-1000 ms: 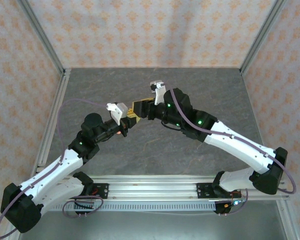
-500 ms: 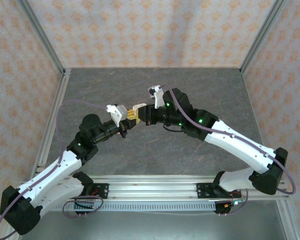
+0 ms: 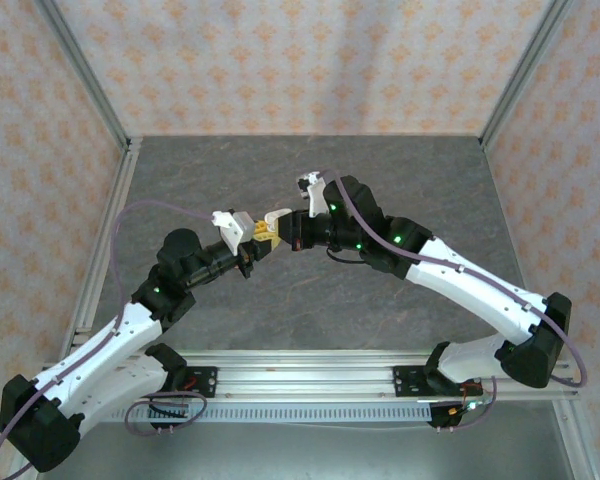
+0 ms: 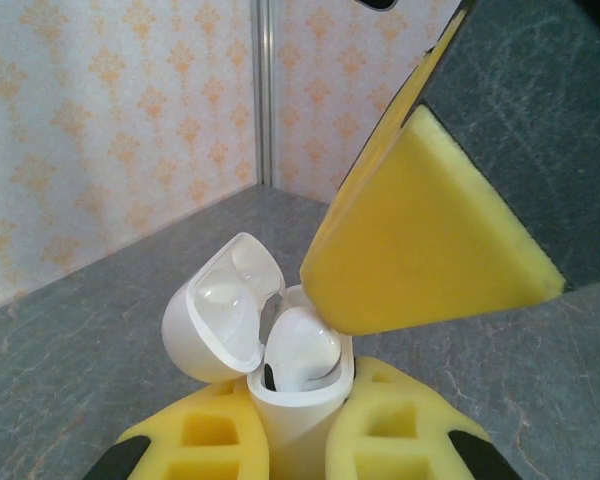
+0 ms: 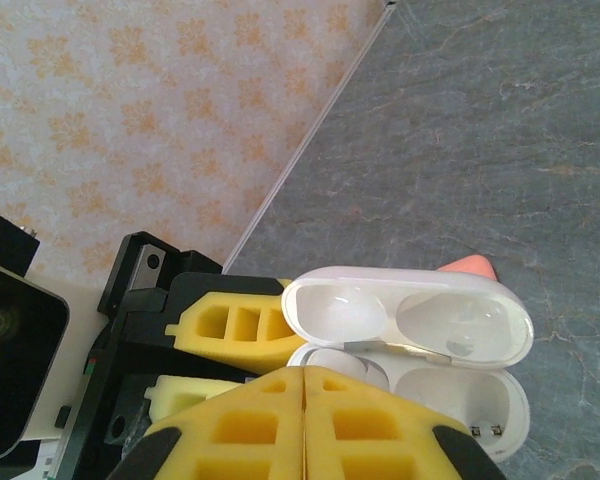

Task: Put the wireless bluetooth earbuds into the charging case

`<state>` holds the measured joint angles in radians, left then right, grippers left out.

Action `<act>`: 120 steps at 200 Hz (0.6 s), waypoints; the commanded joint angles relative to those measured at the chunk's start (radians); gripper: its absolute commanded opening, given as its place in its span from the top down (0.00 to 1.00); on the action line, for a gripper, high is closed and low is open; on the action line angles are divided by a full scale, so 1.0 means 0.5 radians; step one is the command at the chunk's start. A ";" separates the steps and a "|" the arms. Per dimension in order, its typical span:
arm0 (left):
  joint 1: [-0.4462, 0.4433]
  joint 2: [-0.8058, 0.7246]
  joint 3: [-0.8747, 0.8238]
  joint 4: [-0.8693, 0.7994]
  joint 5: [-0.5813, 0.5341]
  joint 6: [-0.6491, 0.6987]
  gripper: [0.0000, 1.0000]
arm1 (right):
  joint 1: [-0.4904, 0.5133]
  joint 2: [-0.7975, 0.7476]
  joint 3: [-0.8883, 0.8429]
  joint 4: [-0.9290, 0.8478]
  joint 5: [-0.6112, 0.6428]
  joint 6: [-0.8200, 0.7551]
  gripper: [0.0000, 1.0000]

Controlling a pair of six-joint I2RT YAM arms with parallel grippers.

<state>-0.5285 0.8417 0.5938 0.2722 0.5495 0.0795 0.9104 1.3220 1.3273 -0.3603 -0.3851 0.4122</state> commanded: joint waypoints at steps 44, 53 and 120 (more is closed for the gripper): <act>0.000 -0.033 0.056 0.031 0.056 0.037 1.00 | -0.023 0.128 0.050 -0.058 -0.085 0.010 0.90; 0.001 -0.033 0.052 0.017 0.044 0.043 1.00 | -0.023 0.126 0.068 -0.068 -0.086 0.004 0.90; 0.000 0.013 -0.006 -0.011 -0.007 0.069 1.00 | -0.092 0.014 0.268 -0.367 0.039 -0.104 0.88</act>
<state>-0.5240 0.8429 0.5938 0.2134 0.5354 0.0845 0.8860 1.3659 1.3945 -0.4572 -0.4023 0.3931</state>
